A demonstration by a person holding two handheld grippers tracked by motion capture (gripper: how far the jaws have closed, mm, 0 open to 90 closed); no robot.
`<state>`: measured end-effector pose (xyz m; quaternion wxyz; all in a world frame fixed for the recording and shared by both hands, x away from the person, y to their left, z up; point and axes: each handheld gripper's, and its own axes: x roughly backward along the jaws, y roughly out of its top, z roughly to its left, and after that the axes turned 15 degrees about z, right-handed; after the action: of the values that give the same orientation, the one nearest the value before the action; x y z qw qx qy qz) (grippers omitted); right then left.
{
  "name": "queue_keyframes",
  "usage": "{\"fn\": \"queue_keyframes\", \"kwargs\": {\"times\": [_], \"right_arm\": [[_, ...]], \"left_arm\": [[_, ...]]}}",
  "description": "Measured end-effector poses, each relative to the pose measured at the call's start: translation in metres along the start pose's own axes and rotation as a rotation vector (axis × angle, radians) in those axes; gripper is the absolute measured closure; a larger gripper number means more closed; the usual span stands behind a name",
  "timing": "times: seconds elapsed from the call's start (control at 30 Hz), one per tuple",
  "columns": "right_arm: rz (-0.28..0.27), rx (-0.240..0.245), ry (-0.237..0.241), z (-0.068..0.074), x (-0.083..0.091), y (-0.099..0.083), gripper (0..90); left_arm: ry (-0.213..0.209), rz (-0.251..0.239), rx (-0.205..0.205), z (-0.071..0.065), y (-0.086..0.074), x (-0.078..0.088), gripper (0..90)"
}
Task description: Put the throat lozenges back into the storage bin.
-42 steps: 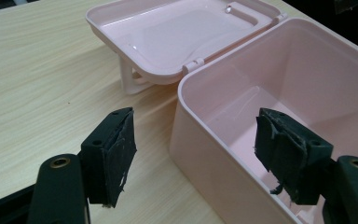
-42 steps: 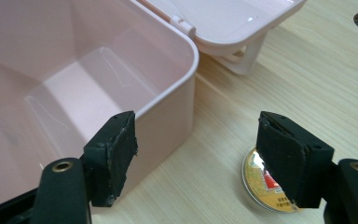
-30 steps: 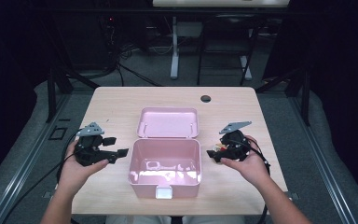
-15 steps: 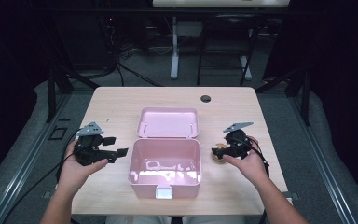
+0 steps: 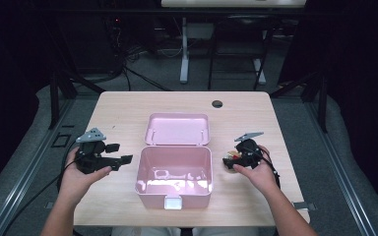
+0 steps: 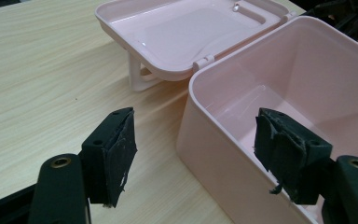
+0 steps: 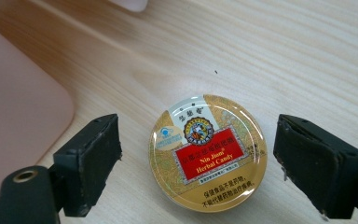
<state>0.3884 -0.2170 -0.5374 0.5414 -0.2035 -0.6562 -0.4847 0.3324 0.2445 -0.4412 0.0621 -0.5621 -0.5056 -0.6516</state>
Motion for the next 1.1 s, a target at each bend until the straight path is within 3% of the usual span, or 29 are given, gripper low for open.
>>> {"fn": "queue_keyframes", "kwargs": {"times": [0.23,1.1], "right_arm": [[0.035,-0.019,-0.048,-0.001,-0.014,0.002,12.6],[0.076,-0.044,-0.006,-0.006,-0.023,0.001,19.4]], "left_arm": [[0.002,0.004,0.002,0.000,0.000,-0.002,29.2],[-0.008,0.007,0.009,0.002,-0.001,-0.003,29.4]]}}
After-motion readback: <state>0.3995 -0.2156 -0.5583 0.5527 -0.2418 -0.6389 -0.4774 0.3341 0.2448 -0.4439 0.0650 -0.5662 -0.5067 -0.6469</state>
